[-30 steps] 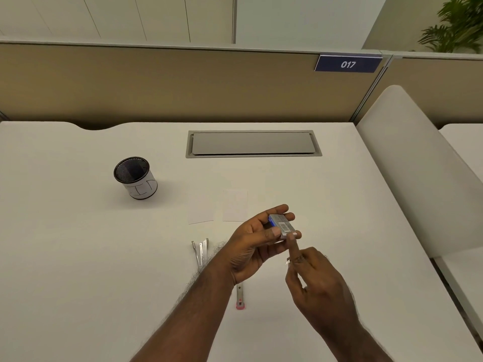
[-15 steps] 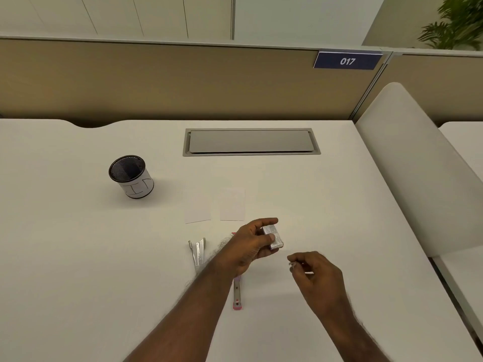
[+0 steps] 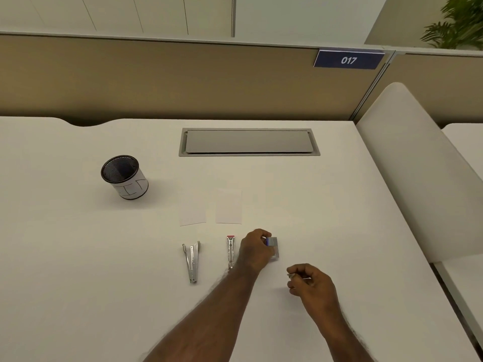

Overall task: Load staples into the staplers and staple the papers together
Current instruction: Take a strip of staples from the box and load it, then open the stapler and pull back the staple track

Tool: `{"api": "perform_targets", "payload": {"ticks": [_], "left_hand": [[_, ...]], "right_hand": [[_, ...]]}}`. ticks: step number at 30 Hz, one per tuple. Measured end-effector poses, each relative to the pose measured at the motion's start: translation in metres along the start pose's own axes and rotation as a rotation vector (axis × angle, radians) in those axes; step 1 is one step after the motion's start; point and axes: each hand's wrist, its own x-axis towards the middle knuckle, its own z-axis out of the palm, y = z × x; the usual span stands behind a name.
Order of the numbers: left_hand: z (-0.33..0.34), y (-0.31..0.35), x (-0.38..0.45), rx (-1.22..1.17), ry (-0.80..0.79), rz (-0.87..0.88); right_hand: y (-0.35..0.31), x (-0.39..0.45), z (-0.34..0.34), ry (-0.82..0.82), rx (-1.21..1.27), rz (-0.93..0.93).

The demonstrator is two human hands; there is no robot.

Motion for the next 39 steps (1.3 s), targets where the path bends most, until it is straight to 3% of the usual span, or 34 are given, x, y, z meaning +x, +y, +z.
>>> {"api": "perform_targets", "payload": {"ticks": [7, 16, 20, 24, 28, 31, 39], "left_hand": [[0.011, 0.011, 0.004, 0.161, 0.049, 0.089], [-0.027, 0.009, -0.039, 0.423, 0.394, 0.445], [-0.048, -0.022, -0.053, 0.510, 0.365, 0.339], [-0.058, -0.049, -0.060, 0.298, 0.243, 0.194], [-0.060, -0.062, -0.067, 0.284, 0.208, 0.131], [-0.060, -0.060, -0.068, 0.279, 0.166, 0.091], [-0.061, -0.045, -0.058, -0.019, 0.081, -0.093]], "right_hand": [[0.007, 0.004, 0.001, -0.015, 0.014, 0.034], [0.000, 0.006, 0.017, -0.073, -0.012, 0.012], [-0.007, 0.000, 0.043, -0.158, -0.061, -0.035], [-0.010, -0.003, 0.072, -0.237, -0.081, -0.069], [-0.014, -0.006, 0.090, -0.302, -0.016, -0.020], [-0.017, -0.008, 0.094, -0.316, 0.050, 0.025], [-0.022, -0.010, 0.098, -0.325, 0.123, 0.092]]}}
